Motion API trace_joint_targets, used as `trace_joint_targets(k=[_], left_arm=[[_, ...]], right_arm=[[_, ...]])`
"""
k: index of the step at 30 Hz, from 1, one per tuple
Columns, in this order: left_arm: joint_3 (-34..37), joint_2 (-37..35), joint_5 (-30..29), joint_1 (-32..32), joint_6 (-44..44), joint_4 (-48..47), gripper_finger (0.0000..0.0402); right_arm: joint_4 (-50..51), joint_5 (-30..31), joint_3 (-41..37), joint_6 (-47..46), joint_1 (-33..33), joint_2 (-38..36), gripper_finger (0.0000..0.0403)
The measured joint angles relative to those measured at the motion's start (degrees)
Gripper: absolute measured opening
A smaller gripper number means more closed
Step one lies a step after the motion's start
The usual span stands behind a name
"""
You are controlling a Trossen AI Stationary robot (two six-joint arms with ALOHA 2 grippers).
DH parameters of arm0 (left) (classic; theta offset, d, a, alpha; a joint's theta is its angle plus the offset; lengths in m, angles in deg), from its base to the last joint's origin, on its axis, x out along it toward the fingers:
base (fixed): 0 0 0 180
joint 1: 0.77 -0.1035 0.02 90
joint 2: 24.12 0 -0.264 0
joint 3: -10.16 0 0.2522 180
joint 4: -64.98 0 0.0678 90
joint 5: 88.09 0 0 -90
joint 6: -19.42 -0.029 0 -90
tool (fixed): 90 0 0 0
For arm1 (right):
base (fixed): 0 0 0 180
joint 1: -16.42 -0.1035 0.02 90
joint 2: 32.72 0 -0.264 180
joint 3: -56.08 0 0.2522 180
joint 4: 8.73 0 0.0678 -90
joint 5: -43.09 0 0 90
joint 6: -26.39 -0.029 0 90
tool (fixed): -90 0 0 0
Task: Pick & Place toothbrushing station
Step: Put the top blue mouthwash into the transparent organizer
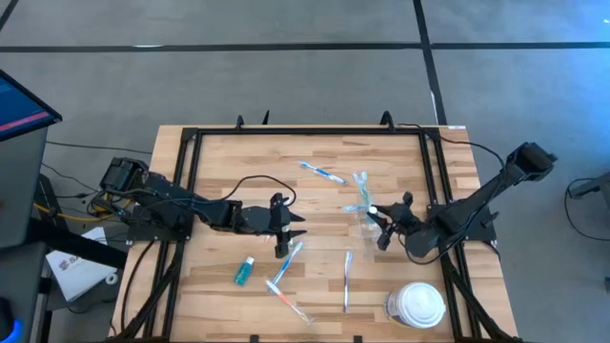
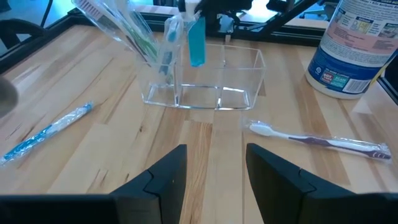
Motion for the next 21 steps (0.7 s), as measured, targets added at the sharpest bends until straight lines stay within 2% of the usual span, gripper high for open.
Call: trace_joint_targets(k=[7,10,15,21], left_arm=[[0.0,0.0,0.02,0.0,-0.14,0.24,0.0158],[0.0,0.0,0.02,0.0,-0.16,0.24,0.0158],[0.0,0.0,0.04,0.0,-0.16,0.59,0.0158],[0.0,0.0,0.07,0.0,-0.16,0.57,0.0158]], right_arm=[[-1.08,0.14,-4.0,-1.09,0.26,-3.72,0.0085],[-7.83,0.15,-6.81,-0.07,0.23,-3.69,0.0085],[-19.93,-0.36,-10.53,6.75,0.24,-3.64,0.0085],[-22.92,-1.27,-12.89,7.52,0.24,-3.41,0.0085]])
